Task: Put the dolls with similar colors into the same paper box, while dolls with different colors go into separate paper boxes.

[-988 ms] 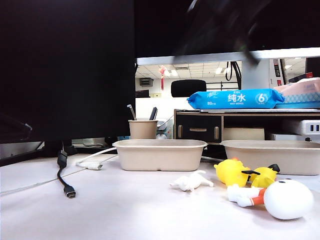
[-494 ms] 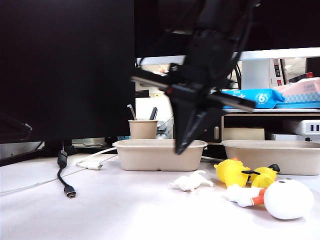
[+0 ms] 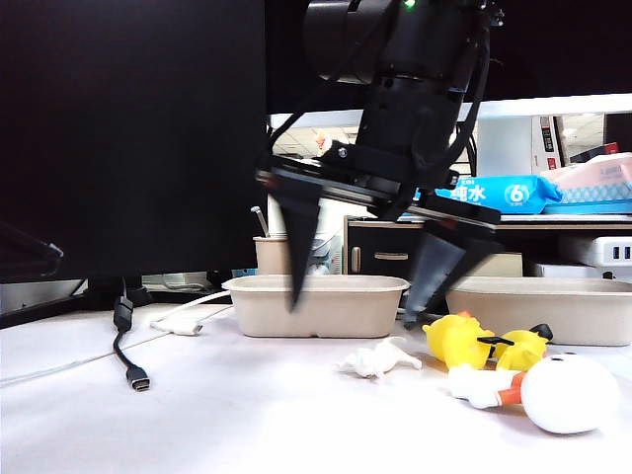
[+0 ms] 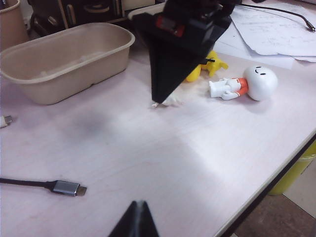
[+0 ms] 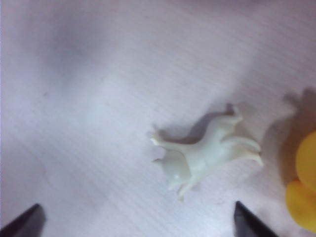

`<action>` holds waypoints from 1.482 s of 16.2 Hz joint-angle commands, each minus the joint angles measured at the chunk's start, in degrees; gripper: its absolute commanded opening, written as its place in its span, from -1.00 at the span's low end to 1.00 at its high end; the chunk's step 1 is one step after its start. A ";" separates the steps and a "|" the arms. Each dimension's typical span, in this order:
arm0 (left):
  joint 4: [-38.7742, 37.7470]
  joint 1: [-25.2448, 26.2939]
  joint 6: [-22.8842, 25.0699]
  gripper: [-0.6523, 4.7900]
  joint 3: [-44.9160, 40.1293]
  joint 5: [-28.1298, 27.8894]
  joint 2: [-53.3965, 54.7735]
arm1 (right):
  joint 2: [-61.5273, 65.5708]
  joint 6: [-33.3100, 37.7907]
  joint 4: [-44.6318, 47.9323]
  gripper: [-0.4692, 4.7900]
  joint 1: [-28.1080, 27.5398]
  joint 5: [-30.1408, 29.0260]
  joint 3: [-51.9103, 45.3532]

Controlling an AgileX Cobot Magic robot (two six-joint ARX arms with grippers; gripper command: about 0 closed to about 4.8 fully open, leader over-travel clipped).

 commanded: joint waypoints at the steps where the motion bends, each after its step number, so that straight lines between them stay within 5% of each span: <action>1: 0.55 0.02 -0.09 -0.78 0.04 0.00 0.02 | 0.09 -4.74 1.77 1.00 0.00 1.92 0.24; 11: 0.57 0.02 -0.09 -0.78 0.04 0.00 0.02 | 3.61 -22.91 2.78 1.00 -1.33 6.64 0.22; 24: 0.55 0.02 -0.09 -0.78 0.04 0.00 0.04 | 7.37 -23.10 3.61 1.00 -3.85 6.10 0.24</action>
